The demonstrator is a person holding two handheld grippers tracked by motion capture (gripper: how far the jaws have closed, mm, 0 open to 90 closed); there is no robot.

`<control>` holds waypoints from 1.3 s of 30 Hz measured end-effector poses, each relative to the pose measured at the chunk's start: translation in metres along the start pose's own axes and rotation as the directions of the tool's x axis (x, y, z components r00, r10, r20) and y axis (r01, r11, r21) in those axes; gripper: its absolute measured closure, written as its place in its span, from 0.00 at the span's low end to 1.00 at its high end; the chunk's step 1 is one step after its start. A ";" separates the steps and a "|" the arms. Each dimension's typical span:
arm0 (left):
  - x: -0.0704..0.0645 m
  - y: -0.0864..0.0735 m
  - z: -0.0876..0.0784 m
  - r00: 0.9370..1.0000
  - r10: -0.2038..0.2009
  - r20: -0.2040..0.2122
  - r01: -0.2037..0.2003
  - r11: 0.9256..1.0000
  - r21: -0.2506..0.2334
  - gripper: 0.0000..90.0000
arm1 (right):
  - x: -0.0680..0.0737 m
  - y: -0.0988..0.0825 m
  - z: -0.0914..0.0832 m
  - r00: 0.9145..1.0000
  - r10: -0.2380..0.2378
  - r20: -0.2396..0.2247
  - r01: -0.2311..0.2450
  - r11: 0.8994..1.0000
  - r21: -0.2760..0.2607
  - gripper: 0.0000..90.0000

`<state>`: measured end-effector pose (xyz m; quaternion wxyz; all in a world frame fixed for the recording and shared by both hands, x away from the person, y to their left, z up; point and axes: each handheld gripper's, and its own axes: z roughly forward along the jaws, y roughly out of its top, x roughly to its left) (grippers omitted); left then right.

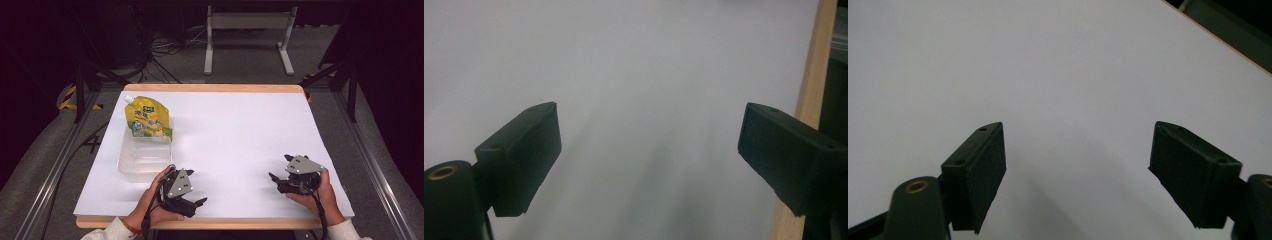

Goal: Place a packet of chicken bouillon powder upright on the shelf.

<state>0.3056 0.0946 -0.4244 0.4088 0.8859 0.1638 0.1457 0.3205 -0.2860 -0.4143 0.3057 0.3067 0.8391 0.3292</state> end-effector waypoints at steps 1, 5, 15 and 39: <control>0.000 0.000 0.000 1.000 0.000 0.000 0.000 1.000 0.000 0.12 | 0.000 -0.004 -0.001 1.000 -0.001 0.007 0.001 1.000 0.003 0.25; -0.002 -0.001 0.008 1.000 0.011 0.019 -0.011 1.000 0.018 0.11 | -0.001 -0.016 -0.006 1.000 0.009 0.016 -0.009 1.000 0.013 0.24; -0.001 -0.005 0.019 0.999 0.008 0.043 -0.010 0.999 0.046 0.10 | -0.002 -0.049 -0.023 0.998 0.060 0.030 -0.060 0.998 0.016 0.21; -0.001 -0.006 0.023 0.997 0.041 0.073 -0.046 0.996 0.074 0.10 | 0.004 -0.053 -0.030 0.997 0.067 0.042 -0.067 0.998 -0.009 0.19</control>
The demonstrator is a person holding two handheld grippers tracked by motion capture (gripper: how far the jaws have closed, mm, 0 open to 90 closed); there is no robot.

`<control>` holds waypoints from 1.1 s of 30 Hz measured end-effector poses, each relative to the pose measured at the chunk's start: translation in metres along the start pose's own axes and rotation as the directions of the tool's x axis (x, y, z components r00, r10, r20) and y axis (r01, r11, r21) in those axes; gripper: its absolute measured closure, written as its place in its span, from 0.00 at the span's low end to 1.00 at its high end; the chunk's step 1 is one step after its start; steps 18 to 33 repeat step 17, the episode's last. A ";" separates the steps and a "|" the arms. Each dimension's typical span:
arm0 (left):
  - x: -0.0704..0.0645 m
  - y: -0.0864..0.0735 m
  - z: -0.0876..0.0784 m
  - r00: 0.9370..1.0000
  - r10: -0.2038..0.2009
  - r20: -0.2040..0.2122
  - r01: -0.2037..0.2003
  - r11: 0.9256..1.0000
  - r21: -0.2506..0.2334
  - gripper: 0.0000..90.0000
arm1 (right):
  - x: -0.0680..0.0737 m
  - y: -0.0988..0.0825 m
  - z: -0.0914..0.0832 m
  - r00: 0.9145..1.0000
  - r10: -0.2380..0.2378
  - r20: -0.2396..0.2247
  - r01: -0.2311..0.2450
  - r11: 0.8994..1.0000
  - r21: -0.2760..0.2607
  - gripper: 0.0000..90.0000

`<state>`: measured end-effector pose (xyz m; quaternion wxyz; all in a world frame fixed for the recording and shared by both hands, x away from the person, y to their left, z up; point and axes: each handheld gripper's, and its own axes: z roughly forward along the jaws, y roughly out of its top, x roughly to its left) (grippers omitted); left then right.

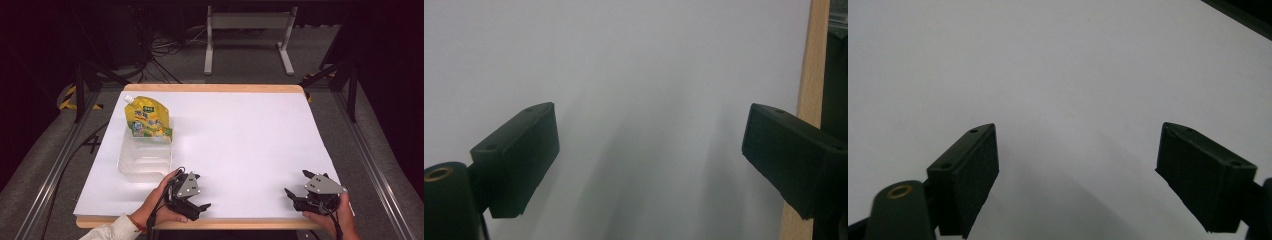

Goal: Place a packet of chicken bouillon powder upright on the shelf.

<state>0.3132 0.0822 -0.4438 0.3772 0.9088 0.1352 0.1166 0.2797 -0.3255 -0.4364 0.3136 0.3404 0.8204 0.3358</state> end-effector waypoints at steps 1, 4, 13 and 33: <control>-0.001 0.000 0.000 1.000 0.000 -0.005 0.000 1.000 0.003 0.10 | 0.000 0.000 0.000 1.000 0.002 0.000 -0.002 1.000 0.000 0.19; -0.001 0.001 0.001 1.000 0.001 -0.003 -0.001 1.000 0.000 0.10 | 0.000 0.000 0.000 1.000 0.003 0.002 -0.003 1.000 -0.004 0.19; 0.001 0.002 0.001 1.000 -0.002 0.006 0.002 1.000 -0.002 0.09 | -0.001 -0.001 -0.001 1.000 0.010 0.011 -0.010 1.000 -0.007 0.19; 0.001 0.002 0.003 1.000 -0.007 0.012 0.007 1.000 0.004 0.09 | -0.001 0.000 -0.002 1.000 0.015 0.016 -0.014 1.000 -0.014 0.18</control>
